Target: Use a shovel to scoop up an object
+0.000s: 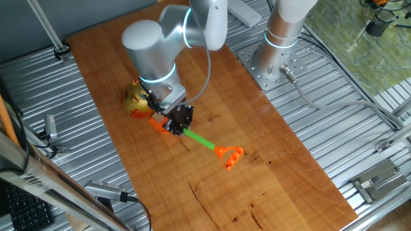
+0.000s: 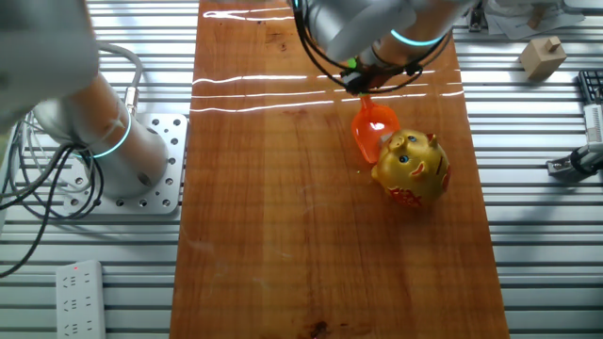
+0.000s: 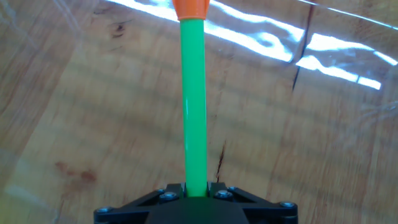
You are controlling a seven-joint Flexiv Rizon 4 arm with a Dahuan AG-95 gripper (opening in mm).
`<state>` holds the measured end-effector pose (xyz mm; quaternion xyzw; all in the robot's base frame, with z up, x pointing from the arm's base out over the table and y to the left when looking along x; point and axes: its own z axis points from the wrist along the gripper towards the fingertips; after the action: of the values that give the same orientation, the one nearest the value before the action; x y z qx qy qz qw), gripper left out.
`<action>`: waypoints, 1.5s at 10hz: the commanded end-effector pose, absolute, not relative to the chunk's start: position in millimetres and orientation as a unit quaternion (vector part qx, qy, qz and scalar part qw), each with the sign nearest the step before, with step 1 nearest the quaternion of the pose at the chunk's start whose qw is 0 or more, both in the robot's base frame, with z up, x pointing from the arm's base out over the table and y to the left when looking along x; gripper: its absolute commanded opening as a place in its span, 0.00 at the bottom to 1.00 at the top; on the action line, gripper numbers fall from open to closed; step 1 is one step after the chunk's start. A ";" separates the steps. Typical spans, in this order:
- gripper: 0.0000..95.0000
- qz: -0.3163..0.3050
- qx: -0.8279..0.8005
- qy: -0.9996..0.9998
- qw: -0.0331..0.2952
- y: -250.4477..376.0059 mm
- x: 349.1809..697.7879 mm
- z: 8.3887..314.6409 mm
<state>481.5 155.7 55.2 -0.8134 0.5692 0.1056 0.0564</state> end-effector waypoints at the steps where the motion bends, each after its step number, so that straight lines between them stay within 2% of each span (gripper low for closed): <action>1: 0.00 0.100 -0.799 0.592 0.043 167.5 481.5 57.8; 5: 0.00 0.071 -0.732 0.676 0.030 207.4 477.0 70.0; 9: 0.00 0.047 -0.663 0.746 0.036 239.5 472.9 70.3; 15: 0.00 -0.013 -0.609 0.793 0.003 256.9 475.0 70.8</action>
<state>475.5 256.2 70.9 -0.6200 0.7846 -0.0030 0.0100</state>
